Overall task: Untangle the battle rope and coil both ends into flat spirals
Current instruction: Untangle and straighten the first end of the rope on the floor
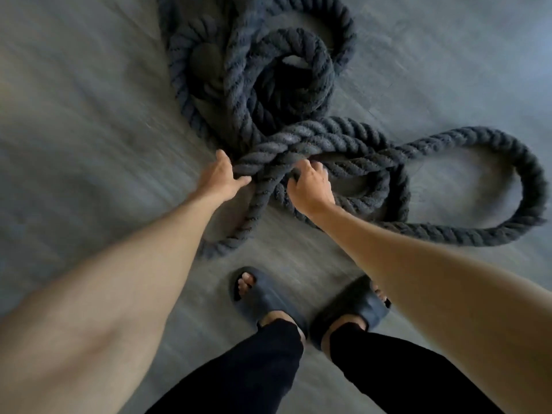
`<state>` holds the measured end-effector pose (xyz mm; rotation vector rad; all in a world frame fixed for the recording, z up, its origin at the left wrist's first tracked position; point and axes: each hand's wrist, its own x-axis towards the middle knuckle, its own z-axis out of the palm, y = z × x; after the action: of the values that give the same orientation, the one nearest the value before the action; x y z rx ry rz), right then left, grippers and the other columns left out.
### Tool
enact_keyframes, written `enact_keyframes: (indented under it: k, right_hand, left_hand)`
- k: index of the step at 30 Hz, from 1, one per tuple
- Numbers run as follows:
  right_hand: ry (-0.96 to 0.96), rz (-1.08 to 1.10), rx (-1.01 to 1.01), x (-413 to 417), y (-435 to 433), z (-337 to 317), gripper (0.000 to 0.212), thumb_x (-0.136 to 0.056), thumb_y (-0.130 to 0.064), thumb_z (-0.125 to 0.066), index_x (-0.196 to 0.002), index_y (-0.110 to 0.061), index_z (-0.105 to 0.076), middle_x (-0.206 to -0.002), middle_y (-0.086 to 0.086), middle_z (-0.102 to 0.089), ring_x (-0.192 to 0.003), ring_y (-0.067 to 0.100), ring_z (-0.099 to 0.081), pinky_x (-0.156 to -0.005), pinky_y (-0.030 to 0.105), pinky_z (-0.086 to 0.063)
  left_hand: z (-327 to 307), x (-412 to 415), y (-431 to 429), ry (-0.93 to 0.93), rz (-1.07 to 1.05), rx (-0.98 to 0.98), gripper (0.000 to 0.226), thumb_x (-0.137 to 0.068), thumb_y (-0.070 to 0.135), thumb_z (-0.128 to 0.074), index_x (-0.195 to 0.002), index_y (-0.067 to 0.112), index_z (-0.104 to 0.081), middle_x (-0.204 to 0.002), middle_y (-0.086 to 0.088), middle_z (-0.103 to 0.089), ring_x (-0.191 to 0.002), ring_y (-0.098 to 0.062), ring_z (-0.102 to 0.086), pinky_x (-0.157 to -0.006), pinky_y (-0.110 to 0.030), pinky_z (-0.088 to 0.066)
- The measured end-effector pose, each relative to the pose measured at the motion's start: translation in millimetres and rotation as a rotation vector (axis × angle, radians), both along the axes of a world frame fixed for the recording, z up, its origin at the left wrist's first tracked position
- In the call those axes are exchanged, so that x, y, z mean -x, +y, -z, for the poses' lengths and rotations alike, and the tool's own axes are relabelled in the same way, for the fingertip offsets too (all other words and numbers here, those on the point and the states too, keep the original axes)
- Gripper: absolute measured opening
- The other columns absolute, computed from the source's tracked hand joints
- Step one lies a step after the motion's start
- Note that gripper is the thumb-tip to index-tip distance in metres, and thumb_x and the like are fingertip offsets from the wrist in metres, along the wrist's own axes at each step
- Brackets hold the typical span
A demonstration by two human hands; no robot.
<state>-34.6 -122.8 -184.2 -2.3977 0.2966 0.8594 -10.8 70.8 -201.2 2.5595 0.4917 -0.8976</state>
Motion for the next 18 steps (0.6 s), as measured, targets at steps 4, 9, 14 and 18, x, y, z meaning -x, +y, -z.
enact_keyframes:
  k: [4, 9, 14, 18]
  right_hand:
    - [0.136, 0.224, -0.183, 20, -16, -46, 0.036, -0.105, -0.03, -0.041, -0.076, -0.012, -0.054, -0.079, 0.008, -0.057, -0.071, 0.024, -0.051, -0.075, 0.033, -0.041]
    - [0.425, 0.797, -0.44, 41, -49, -108, 0.07, -0.096, -0.062, -0.049, -0.124, 0.001, -0.063, -0.113, 0.007, -0.062, -0.097, 0.024, -0.058, -0.084, 0.033, -0.046]
    - [0.459, 1.026, -0.56, 49, -125, -161, 0.05, -0.082, -0.044, -0.08, -0.111, -0.005, -0.071, -0.095, 0.011, -0.079, -0.08, 0.024, -0.077, -0.071, 0.037, -0.063]
    - [0.41, 1.022, -0.508, 55, -187, -192, 0.055, -0.083, -0.045, -0.076, -0.114, -0.002, -0.064, -0.112, 0.021, -0.07, -0.096, 0.037, -0.07, -0.093, 0.051, -0.055]
  left_hand:
    - [-38, 36, -62, 0.097, -0.213, 0.205, 0.06, -0.087, 0.046, -0.067, -0.123, -0.002, -0.059, -0.124, -0.02, -0.063, -0.116, -0.032, -0.06, -0.095, -0.04, -0.05]
    - [-114, 74, -145, 0.237, -0.407, 0.427, 0.064, -0.083, 0.044, -0.073, -0.127, 0.001, -0.054, -0.125, -0.017, -0.063, -0.109, -0.025, -0.065, -0.088, -0.034, -0.055]
    - [-203, 102, -195, 0.451, -0.251, 0.803, 0.036, -0.087, 0.029, -0.073, -0.12, 0.016, -0.066, -0.114, -0.007, -0.071, -0.102, -0.021, -0.068, -0.08, -0.028, -0.054]
    - [-230, 94, -197, 0.738, -0.338, 0.877, 0.026, -0.098, 0.024, -0.057, -0.113, 0.005, -0.067, -0.099, -0.016, -0.073, -0.089, -0.028, -0.069, -0.09, -0.046, -0.053]
